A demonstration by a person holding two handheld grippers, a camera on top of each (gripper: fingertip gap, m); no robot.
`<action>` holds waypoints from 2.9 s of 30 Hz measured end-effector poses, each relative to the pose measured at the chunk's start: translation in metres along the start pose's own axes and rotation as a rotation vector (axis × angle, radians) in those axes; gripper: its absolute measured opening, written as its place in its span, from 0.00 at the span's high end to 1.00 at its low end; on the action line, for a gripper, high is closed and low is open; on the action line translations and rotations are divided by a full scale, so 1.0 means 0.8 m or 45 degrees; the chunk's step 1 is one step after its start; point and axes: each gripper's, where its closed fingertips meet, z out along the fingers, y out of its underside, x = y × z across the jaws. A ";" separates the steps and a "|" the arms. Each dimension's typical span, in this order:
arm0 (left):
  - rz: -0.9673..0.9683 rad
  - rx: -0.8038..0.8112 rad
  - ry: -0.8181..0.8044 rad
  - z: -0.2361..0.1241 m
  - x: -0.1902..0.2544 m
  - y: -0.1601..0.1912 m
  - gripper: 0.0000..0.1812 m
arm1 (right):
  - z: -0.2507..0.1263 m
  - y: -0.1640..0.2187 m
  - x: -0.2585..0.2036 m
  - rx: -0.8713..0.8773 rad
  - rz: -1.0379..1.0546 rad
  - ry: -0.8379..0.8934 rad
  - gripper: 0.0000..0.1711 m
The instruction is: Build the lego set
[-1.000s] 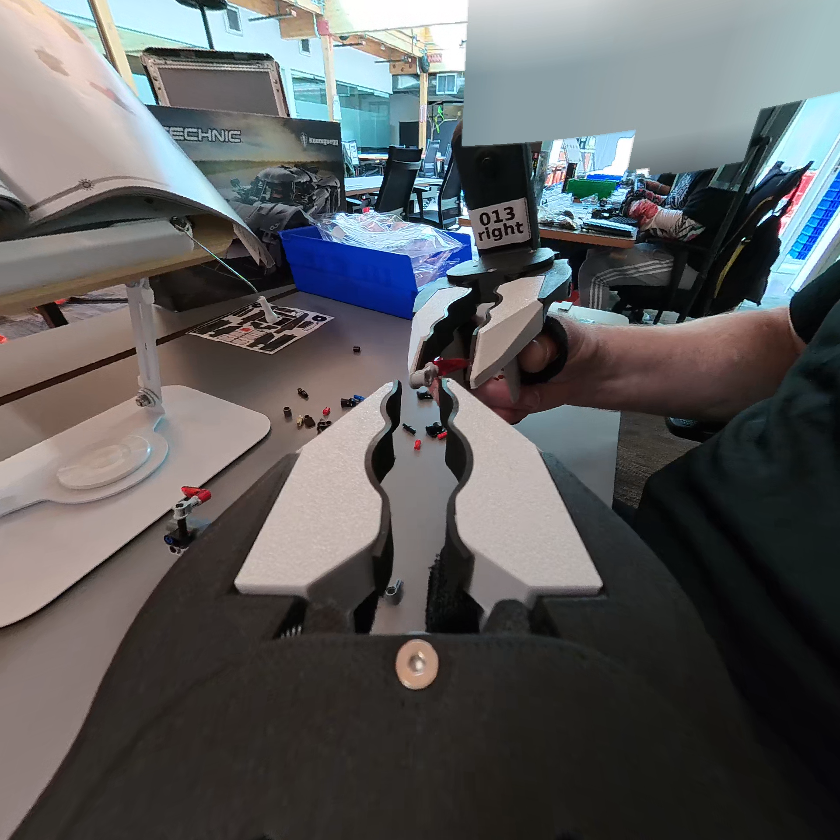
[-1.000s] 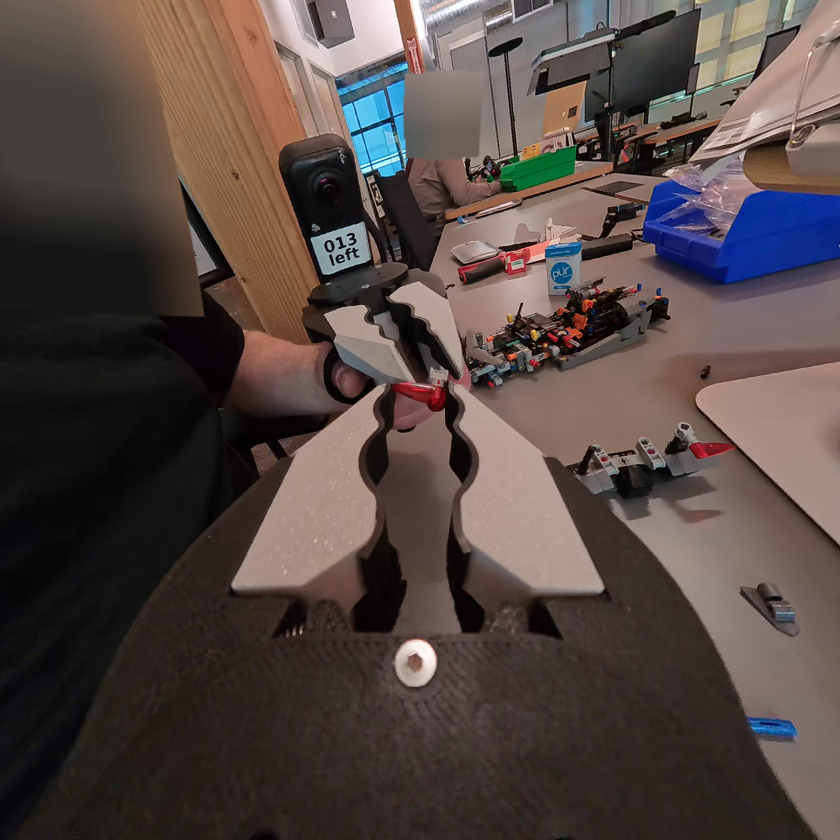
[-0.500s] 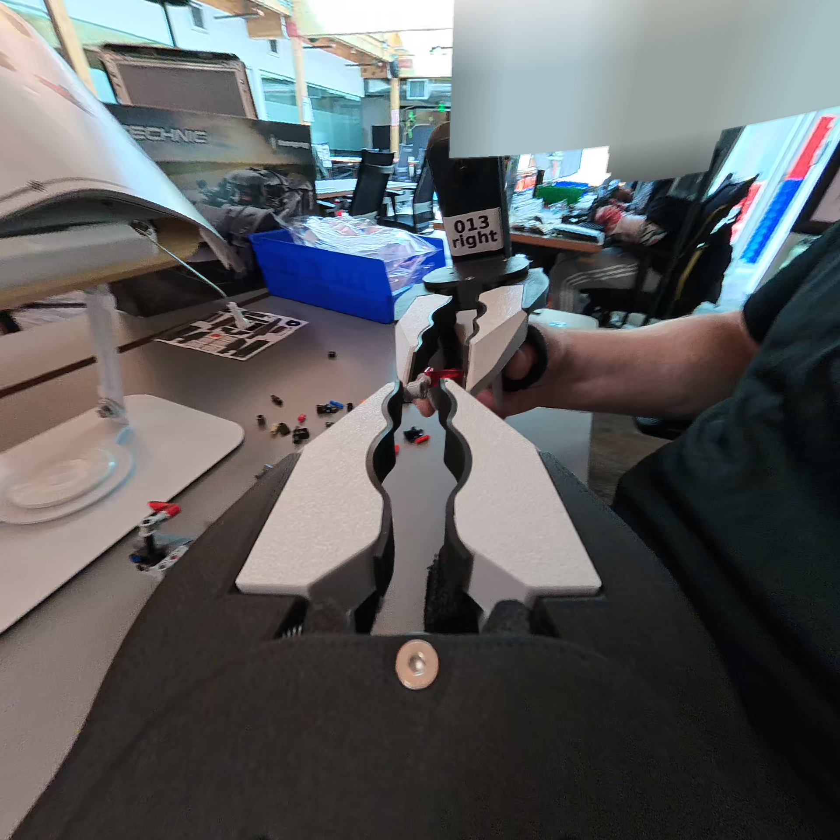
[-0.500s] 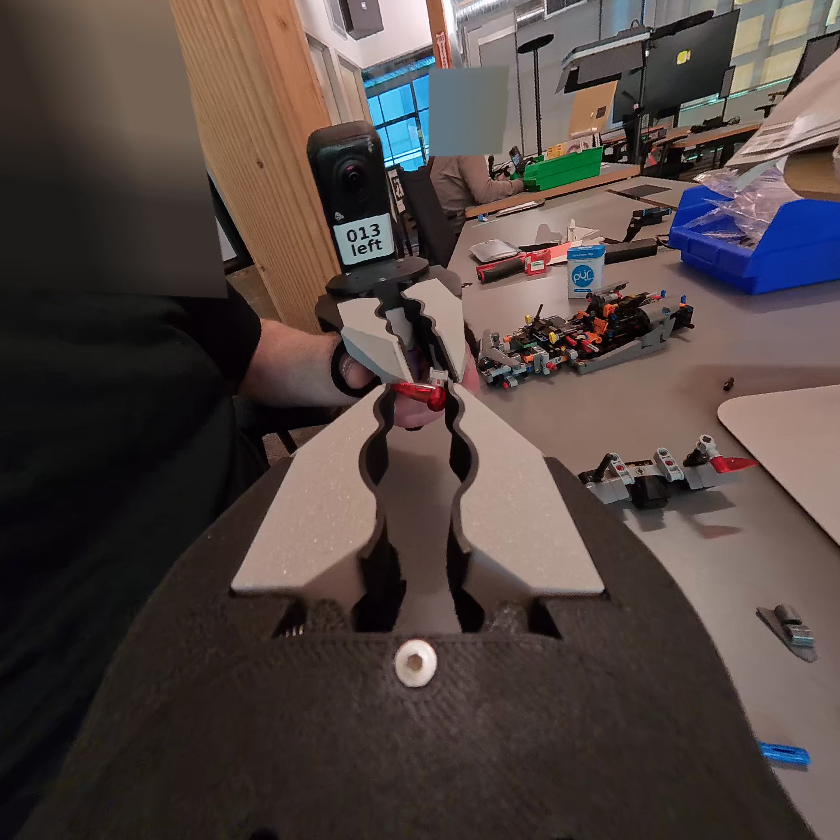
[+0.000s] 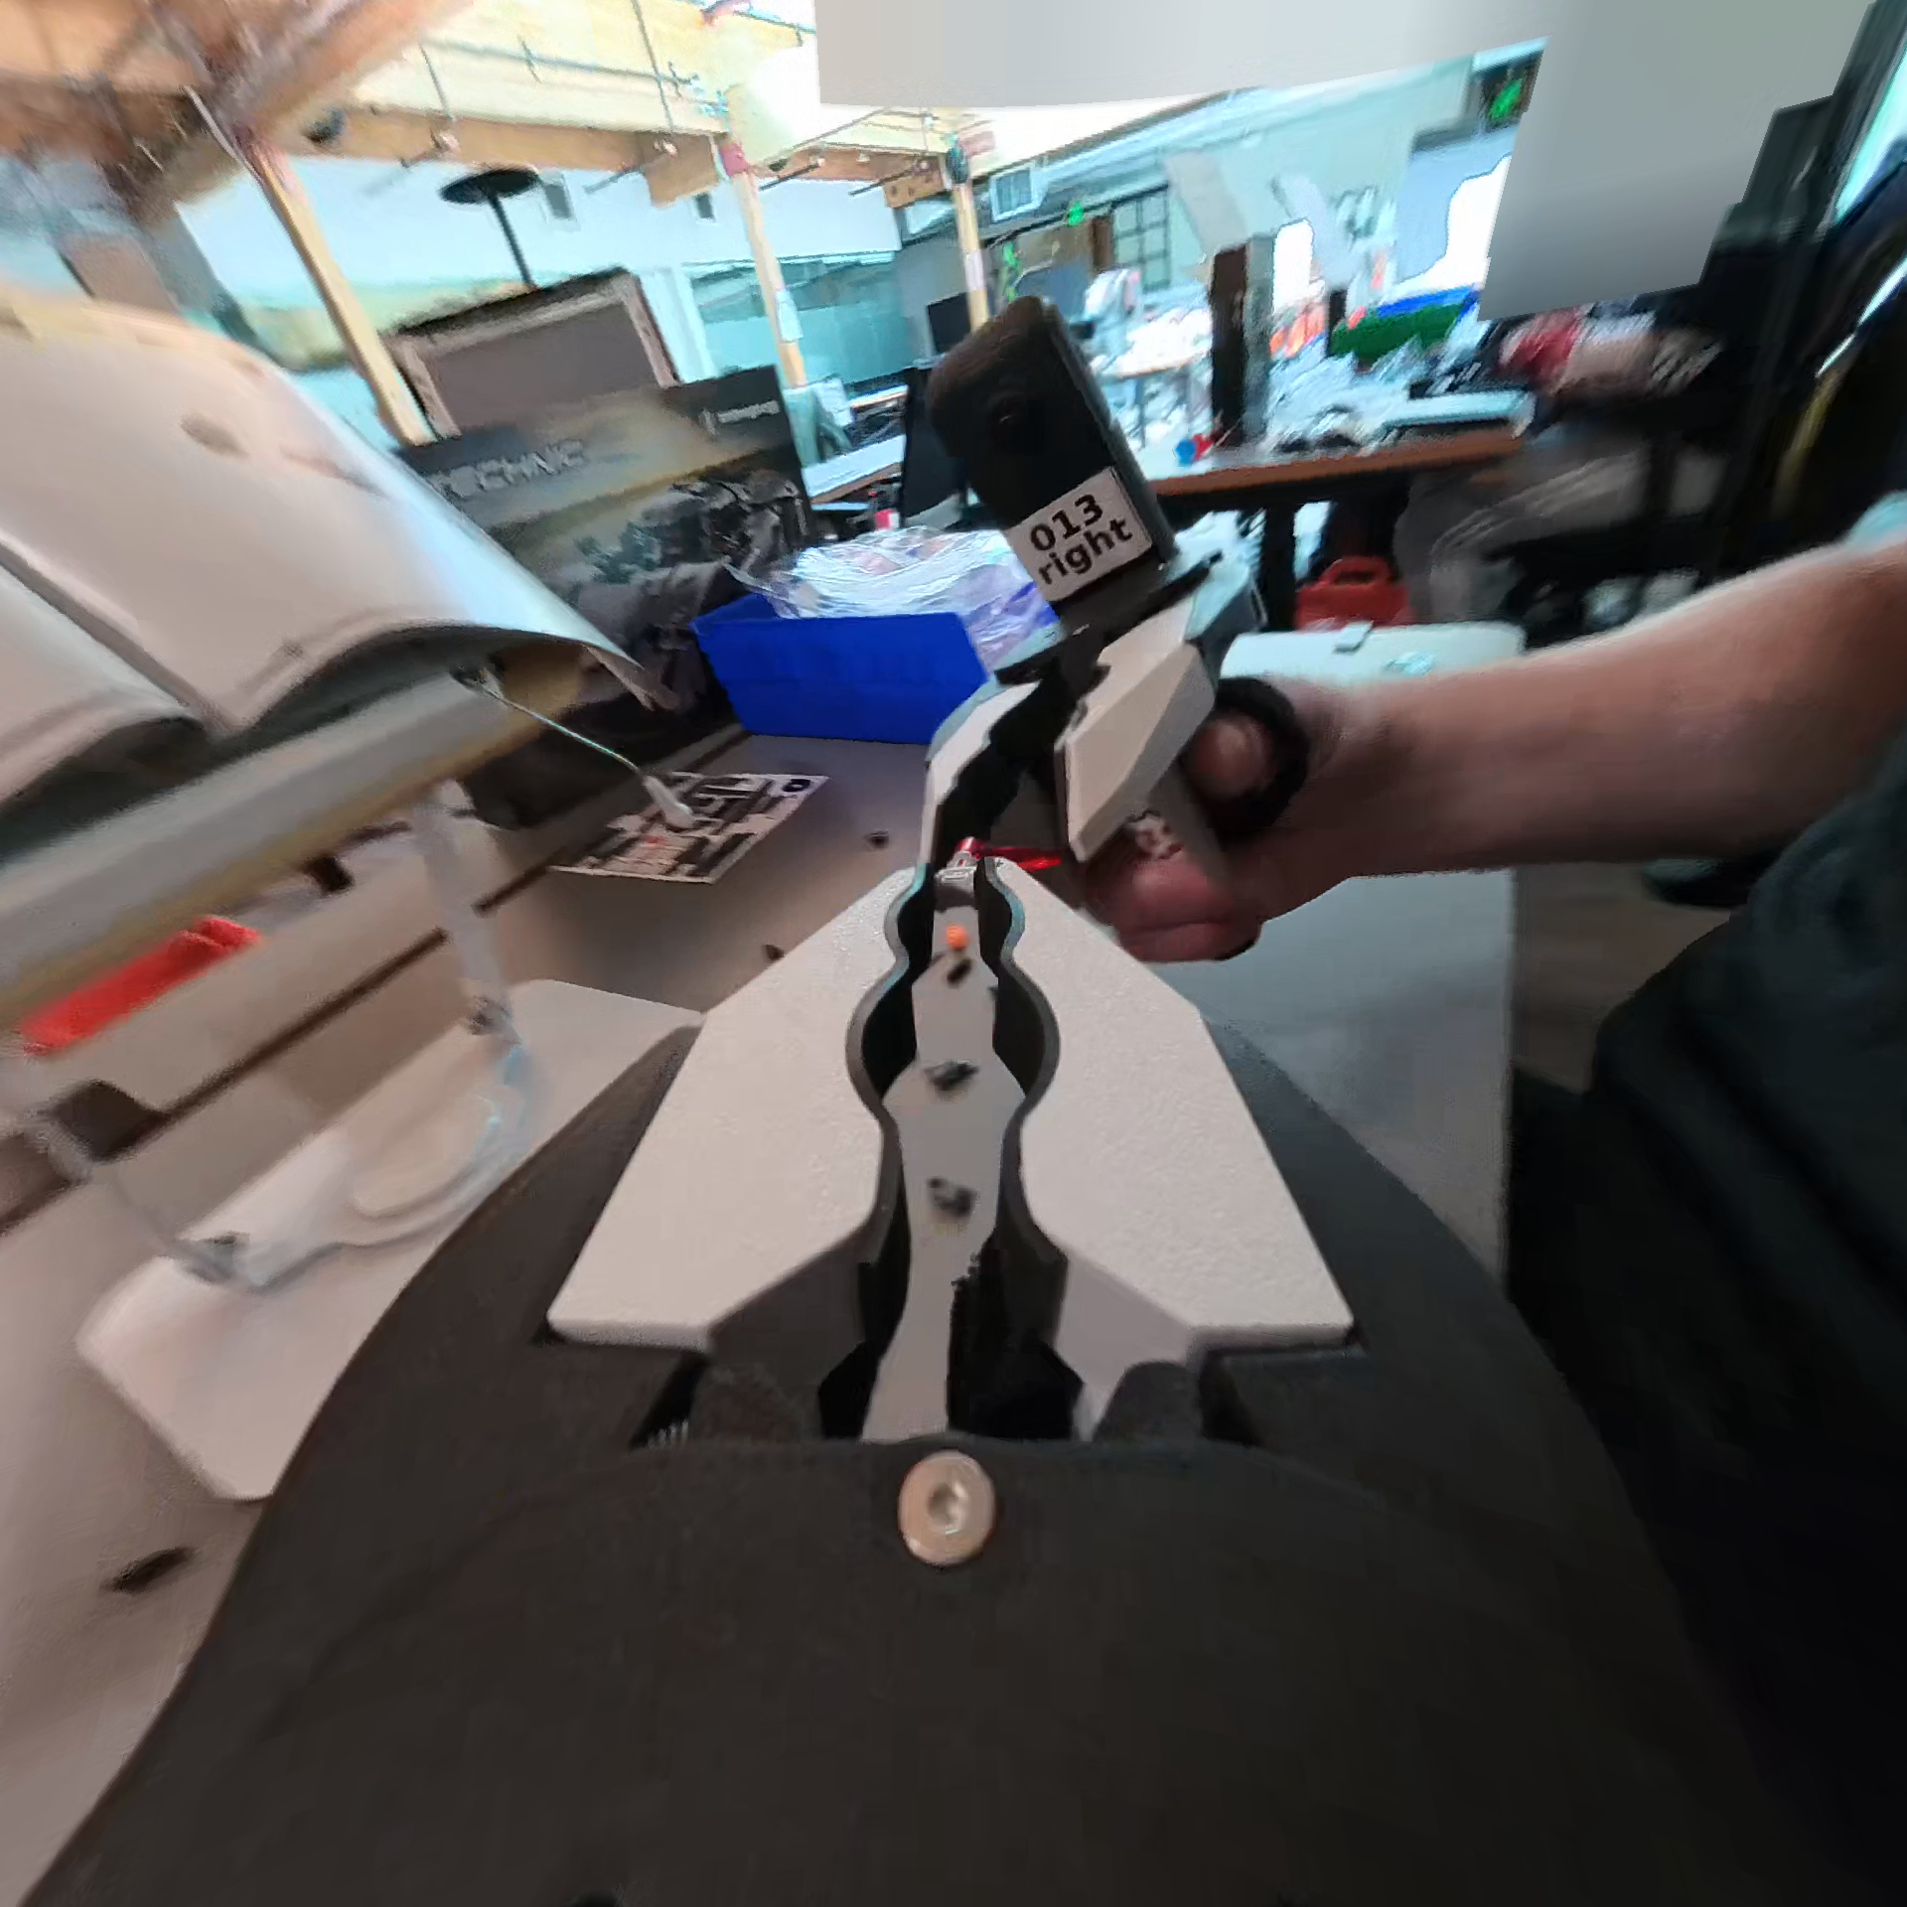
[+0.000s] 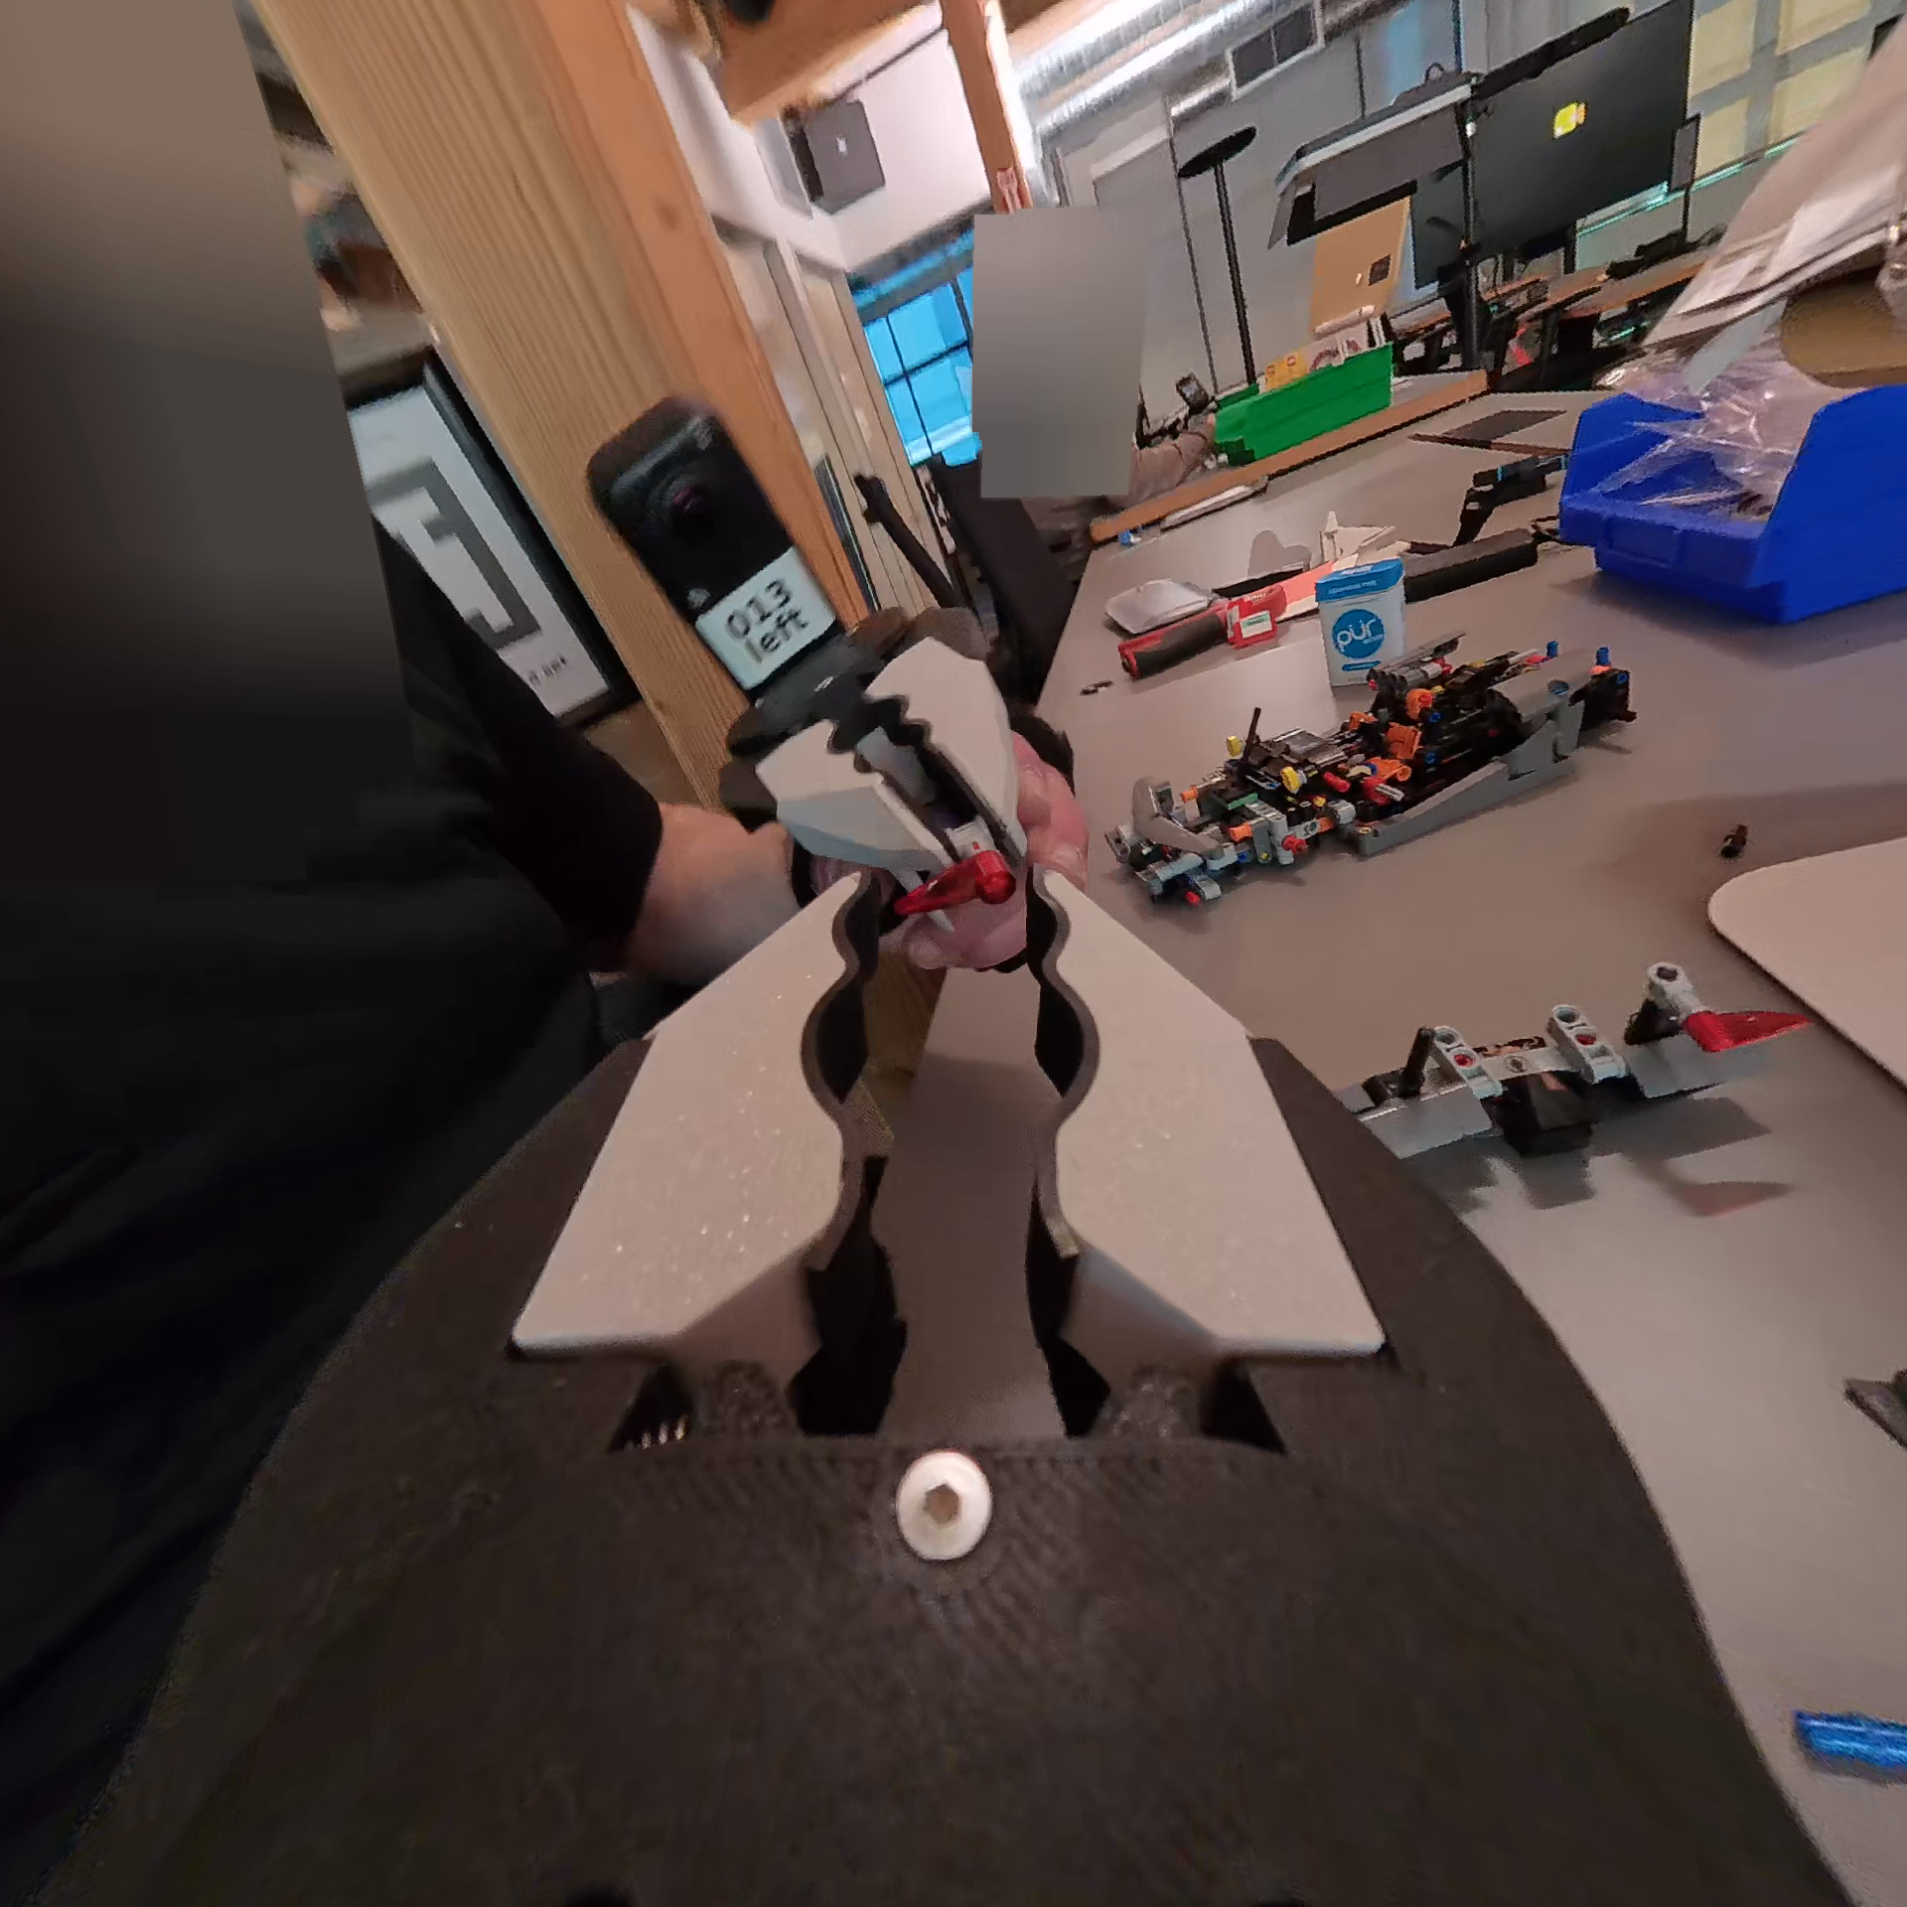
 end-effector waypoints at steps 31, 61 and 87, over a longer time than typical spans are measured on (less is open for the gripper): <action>0.547 -0.021 -0.062 0.012 -0.001 -0.017 0.92 | -0.017 -0.027 0.000 0.240 0.467 -0.260 0.98; -0.309 0.014 0.281 0.018 0.012 -0.019 0.95 | -0.019 -0.025 -0.010 0.127 -0.225 0.024 0.98; -0.038 -0.037 0.228 0.017 0.016 -0.017 0.98 | -0.017 -0.017 -0.012 0.012 -0.231 0.020 0.98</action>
